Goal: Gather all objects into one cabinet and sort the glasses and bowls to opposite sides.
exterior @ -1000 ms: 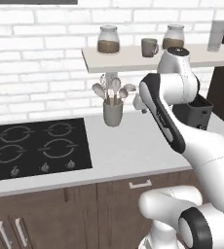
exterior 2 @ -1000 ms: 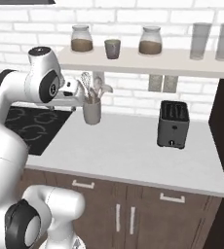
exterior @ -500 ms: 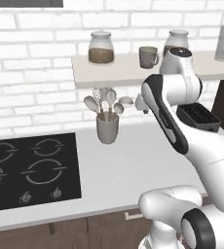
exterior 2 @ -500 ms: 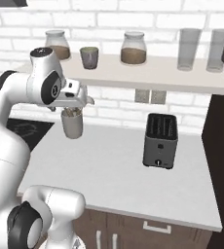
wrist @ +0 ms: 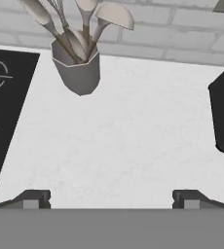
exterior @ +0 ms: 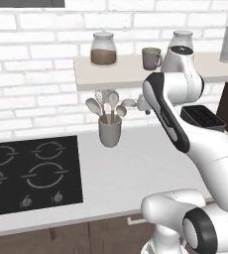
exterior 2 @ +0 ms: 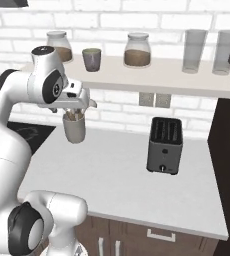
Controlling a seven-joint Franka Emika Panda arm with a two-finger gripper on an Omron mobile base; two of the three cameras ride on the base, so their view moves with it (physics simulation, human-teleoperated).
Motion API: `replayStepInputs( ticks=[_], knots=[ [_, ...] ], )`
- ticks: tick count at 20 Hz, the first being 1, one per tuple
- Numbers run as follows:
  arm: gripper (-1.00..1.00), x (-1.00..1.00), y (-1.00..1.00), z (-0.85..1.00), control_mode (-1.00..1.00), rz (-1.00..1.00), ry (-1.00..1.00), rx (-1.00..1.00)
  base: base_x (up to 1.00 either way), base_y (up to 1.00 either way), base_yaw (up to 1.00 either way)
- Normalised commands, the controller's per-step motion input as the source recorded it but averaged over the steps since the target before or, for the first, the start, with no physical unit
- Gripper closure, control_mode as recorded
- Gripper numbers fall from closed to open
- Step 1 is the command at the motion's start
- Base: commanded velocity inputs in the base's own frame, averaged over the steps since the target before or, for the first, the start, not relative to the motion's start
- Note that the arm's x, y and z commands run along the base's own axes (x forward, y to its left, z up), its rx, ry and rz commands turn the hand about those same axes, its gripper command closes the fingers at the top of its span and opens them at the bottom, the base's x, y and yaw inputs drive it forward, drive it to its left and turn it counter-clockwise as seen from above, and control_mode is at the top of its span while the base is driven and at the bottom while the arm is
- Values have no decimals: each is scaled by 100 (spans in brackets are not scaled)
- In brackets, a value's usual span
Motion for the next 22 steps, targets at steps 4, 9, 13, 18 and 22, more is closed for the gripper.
replayStepInputs(
  ticks=[4, 9, 13, 18, 22],
  knots=[
    [-100, 0, 0, 0, 100, 0, 0, 0, 3, -7, 2],
    [-100, 0, 0, 0, 100, 0, 0, 0, 0, 0, 0],
    [-100, 0, 0, 0, 100, 0, 0, 0, 0, 0, 0],
    [-100, 0, 0, 0, 100, 0, 0, 0, -19, -3, 0],
    [-100, -5, -50, 31, -100, 1, -30, 0, 0, 0, 0]
  ],
)
